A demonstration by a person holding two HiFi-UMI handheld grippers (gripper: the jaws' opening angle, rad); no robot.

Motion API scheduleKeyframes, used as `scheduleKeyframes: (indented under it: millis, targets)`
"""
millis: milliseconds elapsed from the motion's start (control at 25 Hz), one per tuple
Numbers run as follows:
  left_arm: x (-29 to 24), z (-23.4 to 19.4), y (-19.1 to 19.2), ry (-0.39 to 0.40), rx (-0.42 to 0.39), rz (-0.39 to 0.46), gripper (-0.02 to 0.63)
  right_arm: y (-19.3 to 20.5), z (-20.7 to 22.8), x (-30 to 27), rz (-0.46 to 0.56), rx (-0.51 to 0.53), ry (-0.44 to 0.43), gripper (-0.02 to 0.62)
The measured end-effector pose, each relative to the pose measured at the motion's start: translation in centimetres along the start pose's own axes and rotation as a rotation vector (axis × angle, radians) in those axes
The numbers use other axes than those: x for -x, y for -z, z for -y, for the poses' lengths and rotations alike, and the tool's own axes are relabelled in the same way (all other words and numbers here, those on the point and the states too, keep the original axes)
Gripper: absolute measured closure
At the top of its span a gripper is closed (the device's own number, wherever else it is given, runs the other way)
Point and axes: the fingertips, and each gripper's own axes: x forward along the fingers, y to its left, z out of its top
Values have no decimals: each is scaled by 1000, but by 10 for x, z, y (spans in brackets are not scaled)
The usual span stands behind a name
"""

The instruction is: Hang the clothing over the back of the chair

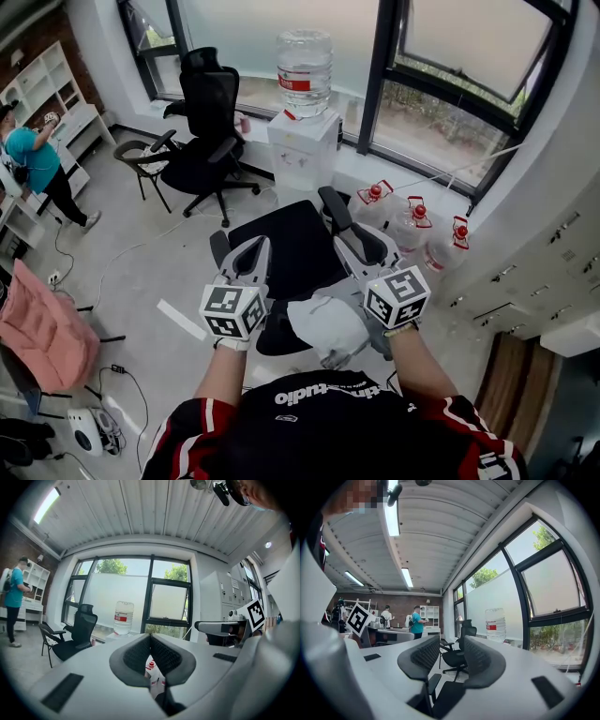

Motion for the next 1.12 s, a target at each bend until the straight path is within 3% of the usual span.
scheduleKeyframes:
  millis: [640,1120]
  targets:
    - [4,1,-5,-15,-13,17,583,-5,2,4,16,16,44,594]
    - [2,5,-5,-17,-17,19,583,-8,3,4,7,26,66,600]
